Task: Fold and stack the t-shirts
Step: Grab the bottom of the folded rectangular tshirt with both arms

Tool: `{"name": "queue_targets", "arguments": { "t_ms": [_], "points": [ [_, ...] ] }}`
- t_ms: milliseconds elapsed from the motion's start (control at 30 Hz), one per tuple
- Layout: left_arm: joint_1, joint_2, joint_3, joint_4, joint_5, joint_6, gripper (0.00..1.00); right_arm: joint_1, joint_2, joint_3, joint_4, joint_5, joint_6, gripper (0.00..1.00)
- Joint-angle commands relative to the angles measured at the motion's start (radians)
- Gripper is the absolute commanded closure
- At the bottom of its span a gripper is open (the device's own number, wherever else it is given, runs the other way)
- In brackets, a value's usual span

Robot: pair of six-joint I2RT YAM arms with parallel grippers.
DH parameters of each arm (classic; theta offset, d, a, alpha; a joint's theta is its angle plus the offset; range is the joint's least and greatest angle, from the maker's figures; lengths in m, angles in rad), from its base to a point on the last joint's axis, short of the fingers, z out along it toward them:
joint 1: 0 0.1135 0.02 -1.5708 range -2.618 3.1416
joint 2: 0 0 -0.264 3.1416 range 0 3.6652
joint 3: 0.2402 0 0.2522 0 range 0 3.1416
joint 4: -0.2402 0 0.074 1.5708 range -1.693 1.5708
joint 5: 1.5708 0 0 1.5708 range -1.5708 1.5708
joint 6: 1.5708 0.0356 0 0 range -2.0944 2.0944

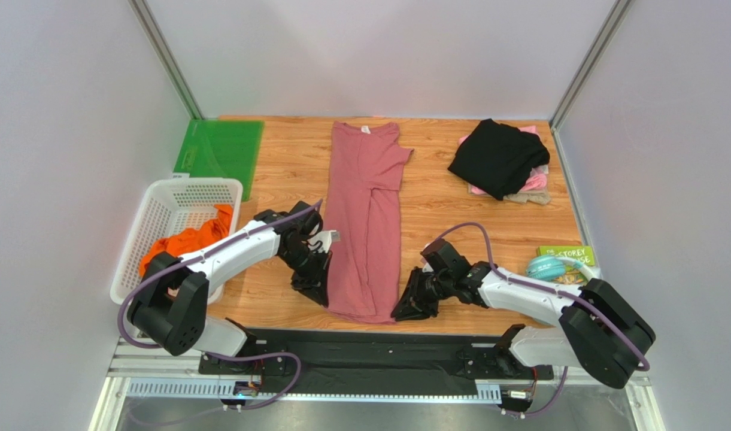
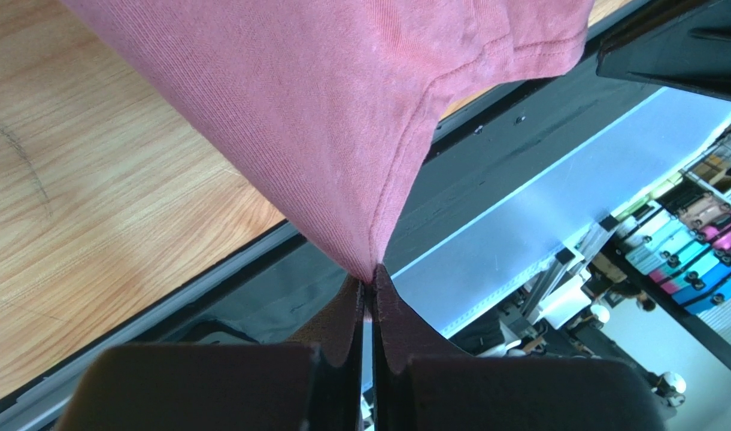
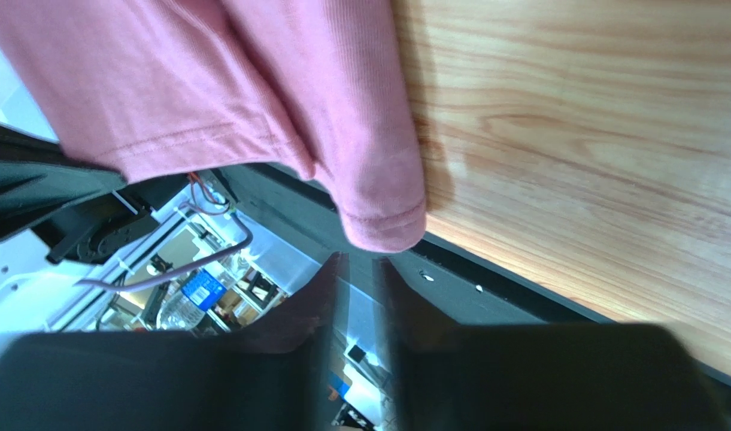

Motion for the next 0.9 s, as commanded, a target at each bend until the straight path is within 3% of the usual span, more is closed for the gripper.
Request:
{"name": "queue_targets", "arguments": {
  "t_ms": [0,100,233,467,633,867],
  "points": [
    [0.002,-0.016,-0.023,-0.013,0.027,0.014,1.0,0.007,0.034,0.011,-0.037,0.012,-0.053,0.51],
    [0.002,-0.025,-0.029,-0.007,0.033,0.011,1.0,0.007,0.035,0.008,-0.044,0.019,-0.068,0.36],
    [0.002,-0.028,-0.039,-0.002,0.038,0.011,1.0,0.005,0.05,0.006,-0.035,0.027,-0.074,0.32],
    [0.002,-0.031,-0.043,0.004,0.042,0.011,1.0,0.005,0.142,0.006,0.067,0.013,-0.056,0.49],
    [0.002,-0.03,-0.048,0.008,0.041,0.011,1.0,0.005,0.208,0.0,0.148,-0.004,-0.037,0.55],
    [0.002,-0.029,-0.054,0.018,0.042,0.011,1.0,0.005,0.212,-0.02,0.183,-0.01,-0.02,0.71]
  ]
}}
